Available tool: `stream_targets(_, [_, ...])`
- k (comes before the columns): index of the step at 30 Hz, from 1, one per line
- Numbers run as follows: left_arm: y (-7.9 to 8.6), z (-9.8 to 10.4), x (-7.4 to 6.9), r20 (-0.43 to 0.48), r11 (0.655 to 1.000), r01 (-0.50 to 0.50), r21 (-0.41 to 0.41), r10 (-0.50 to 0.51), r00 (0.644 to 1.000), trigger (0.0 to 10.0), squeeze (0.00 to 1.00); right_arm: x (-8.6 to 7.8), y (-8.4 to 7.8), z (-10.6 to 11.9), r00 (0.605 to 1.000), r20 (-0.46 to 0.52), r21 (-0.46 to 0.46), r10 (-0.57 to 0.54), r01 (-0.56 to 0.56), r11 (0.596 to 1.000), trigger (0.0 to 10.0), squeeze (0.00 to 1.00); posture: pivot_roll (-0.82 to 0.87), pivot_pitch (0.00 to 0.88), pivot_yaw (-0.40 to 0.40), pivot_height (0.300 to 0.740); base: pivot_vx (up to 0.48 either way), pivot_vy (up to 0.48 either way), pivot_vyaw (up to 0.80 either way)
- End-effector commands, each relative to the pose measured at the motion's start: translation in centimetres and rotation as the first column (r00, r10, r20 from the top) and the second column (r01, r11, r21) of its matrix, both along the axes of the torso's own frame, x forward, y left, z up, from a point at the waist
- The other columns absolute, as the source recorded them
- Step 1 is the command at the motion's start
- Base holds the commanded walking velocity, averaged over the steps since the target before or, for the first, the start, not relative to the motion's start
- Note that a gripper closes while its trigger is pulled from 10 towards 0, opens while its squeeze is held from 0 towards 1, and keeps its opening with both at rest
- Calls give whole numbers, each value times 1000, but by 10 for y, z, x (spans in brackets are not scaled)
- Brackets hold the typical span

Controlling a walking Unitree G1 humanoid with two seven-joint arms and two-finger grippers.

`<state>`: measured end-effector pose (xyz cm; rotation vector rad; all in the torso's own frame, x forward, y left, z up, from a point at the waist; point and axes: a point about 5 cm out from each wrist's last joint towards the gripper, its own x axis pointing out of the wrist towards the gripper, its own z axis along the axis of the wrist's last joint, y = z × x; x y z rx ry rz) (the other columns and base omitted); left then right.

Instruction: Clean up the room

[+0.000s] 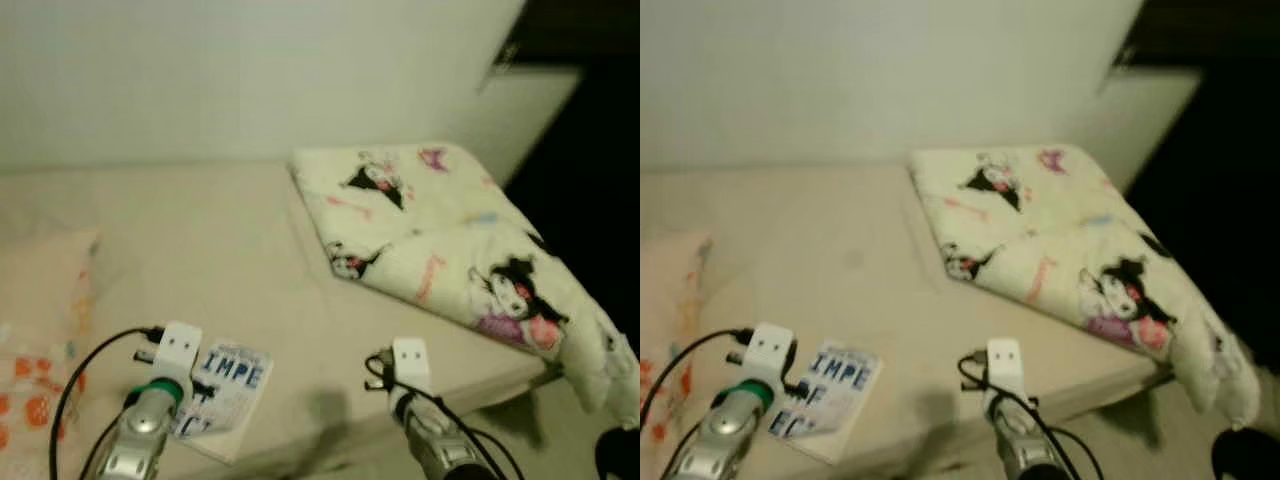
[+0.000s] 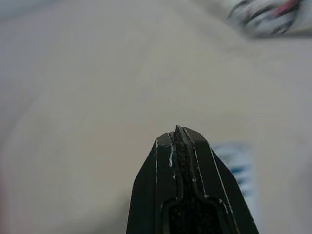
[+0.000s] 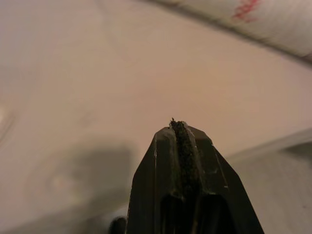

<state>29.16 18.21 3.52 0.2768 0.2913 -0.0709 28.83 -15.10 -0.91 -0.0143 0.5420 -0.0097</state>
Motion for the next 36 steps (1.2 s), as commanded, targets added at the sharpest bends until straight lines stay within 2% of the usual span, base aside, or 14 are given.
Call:
stream_targets(1, [8, -11, -9, -52, 1000, -10, 20, 11, 999, 10000, 0, -7, 2, -7, 999, -31, 15, -11, 11, 1000, 10000, 0, 142, 0, -5, 740, 0, 0, -800])
stream_targets(6, [-1, 5, 9, -35, 997, 69, 45, -68, 997, 10000, 0, -3, 0, -4, 1000, -12, 7, -16, 16, 1000, 10000, 0, 194, 0, 104, 740, 0, 0, -274])
stream_targets(8, [-2, 10, 11, -29, 995, 84, 50, -82, 996, 10000, 0, -4, -1, -4, 1000, -4, 10, -13, 13, 1000, 10000, 0, 194, 0, 104, 740, 0, 0, 0])
stream_targets(9, [-2, 12, 12, -27, 994, 95, 55, -93, 995, 10000, 0, -4, -1, -4, 1000, -1, 3, -14, 14, 1000, 10000, 0, 212, 0, 135, 740, 0, 0, 0])
stream_targets(12, [-1, 15, 14, -27, 992, 107, 64, -106, 994, 10000, 0, -5, -3, -4, 1000, 2, -14, -16, 16, 1000, 10000, 0, 211, 0, 161, 740, 0, 0, 0])
stream_targets(16, [1, 17, 15, -27, 991, 111, 73, -110, 994, 10000, 0, -6, -4, -5, 1000, 3, -24, -24, 24, 999, 10000, 0, 200, 0, 164, 740, 0, 0, 0])
stream_targets(18, [8, 18, 17, -46, 986, 118, 121, -113, 993, 10000, 0, -8, -3, -7, 1000, -1, -51, -14, 14, 999, 10000, 0, 229, 0, 178, 740, 0, 0, 0])
stream_targets(20, [11, 19, 18, -50, 985, 114, 131, -108, 993, 10000, 0, -9, -2, -7, 1000, 6, -64, 1, -1, 998, 10000, 0, 227, 0, 177, 740, 0, 0, 0])
stream_targets(24, [17, 22, 21, -14, 995, 54, 82, -53, 998, 10000, 0, -7, -3, -2, 998, 54, -11, -31, 32, 999, 10000, 0, 185, 12, 91, 740, 0, 0, 0])
stream_targets(26, [18, 22, 22, -7, 996, 41, 75, -41, 999, 10000, 0, -7, -3, -1, 997, 64, 1, -44, 44, 999, 10000, 0, 182, 19, 104, 740, 0, 0, 0])
stream_targets(28, [19, 17, 18, -13, 999, 15, 48, -14, 1000, 10000, 0, -7, -4, -1, 995, 66, 24, -74, 73, 997, 10000, 0, 174, 25, 104, 740, 0, 0, 0])
stream_targets(29, [18, 3, 7, -39, 1000, -20, -5, 20, 999, 10000, 0, -9, -6, -4, 994, 60, 10, -88, 88, 996, 10000, 0, 132, 0, 89, 740, 0, 0, 0])
stream_targets(35, [10, -11, -6, -74, 1000, 10, 2, -10, 997, 10000, 0, -3, -6, 3, 995, 85, -50, -53, 57, 997, 10000, 0, 108, 2, 89, 740, 0, 0, 0])
stream_targets(36, [9, -13, -8, -79, 1000, 17, 9, -17, 997, 10000, 0, -3, -7, 3, 995, 84, -49, -62, 66, 997, 10000, 0, 96, 13, 44, 740, 0, 0, 0])
